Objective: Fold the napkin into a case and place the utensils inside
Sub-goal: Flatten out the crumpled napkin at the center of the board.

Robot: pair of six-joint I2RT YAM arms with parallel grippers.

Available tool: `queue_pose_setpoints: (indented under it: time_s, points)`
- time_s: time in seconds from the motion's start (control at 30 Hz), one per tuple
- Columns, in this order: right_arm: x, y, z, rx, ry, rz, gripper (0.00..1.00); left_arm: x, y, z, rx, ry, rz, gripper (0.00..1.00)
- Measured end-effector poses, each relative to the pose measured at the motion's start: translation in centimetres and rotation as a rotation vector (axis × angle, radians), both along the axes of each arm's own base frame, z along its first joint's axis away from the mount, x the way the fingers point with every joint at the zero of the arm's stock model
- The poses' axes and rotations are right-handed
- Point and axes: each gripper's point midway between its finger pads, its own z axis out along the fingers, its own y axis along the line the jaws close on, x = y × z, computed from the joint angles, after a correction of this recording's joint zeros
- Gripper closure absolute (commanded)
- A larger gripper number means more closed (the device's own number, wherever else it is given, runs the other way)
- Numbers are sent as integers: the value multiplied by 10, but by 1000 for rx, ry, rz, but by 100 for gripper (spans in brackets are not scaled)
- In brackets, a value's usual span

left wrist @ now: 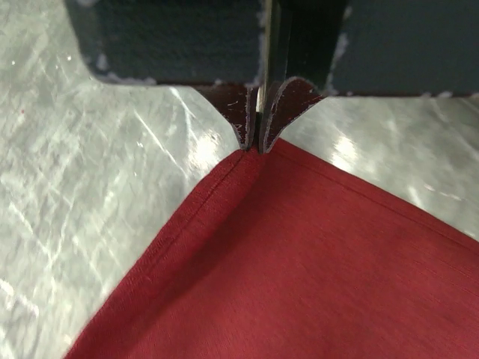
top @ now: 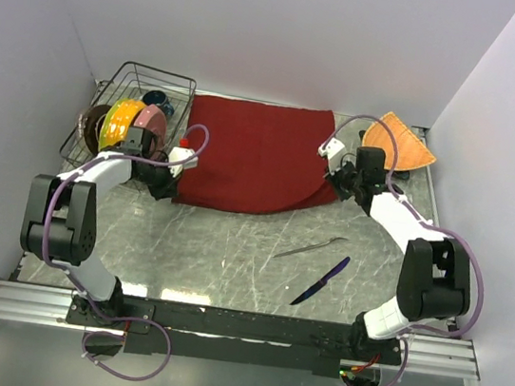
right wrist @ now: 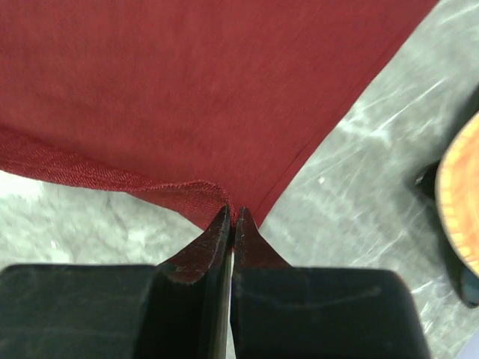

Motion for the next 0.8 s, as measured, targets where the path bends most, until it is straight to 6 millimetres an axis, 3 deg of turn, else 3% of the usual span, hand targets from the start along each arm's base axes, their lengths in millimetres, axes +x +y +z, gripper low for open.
queue_pose_setpoints:
  time_s: [0.23, 0.43, 0.53, 0.67, 0.8]
  points:
    - [-28, -8, -33, -80, 117, 35, 100, -34, 2, -24, 42, 73, -47, 96]
    - [-60, 1, -56, -126, 219, 106, 94, -55, 1, -31, 78, 97, -90, 89]
    - [-71, 2, -62, -148, 256, 132, 93, -58, 0, -29, 100, 78, -119, 86]
    - [-83, -5, -65, -183, 276, 152, 100, -67, -2, -27, 118, 69, -158, 93]
    - [-101, -9, -67, -202, 305, 173, 100, -76, -3, -28, 134, 71, -189, 92]
